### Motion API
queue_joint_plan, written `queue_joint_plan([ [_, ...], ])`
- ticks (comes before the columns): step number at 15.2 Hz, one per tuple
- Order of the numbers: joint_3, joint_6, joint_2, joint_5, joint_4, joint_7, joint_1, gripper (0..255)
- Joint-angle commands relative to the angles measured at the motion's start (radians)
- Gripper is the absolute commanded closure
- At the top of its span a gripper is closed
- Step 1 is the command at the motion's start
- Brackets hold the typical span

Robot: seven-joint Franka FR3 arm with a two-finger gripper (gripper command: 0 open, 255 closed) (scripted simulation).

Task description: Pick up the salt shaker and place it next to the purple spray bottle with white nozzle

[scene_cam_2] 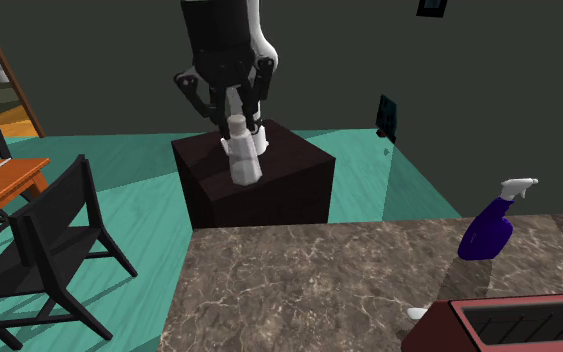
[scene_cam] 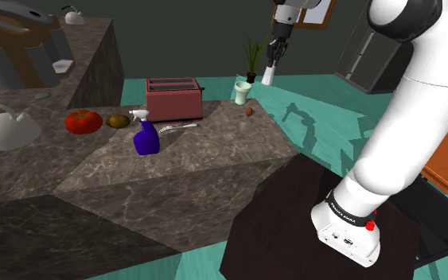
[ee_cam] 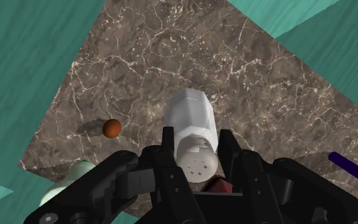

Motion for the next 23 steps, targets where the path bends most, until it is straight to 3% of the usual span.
queue_joint_plan([
  [1,0.018,0.013,-0.034,-0.012,-0.040,0.051,0.033,255],
  [12,0.134,0.066,-0.131,-0.035,-0.160,0.314,0.179,255],
  [23,0.255,0.089,-0.107,-0.028,-0.134,0.563,0.311,255],
])
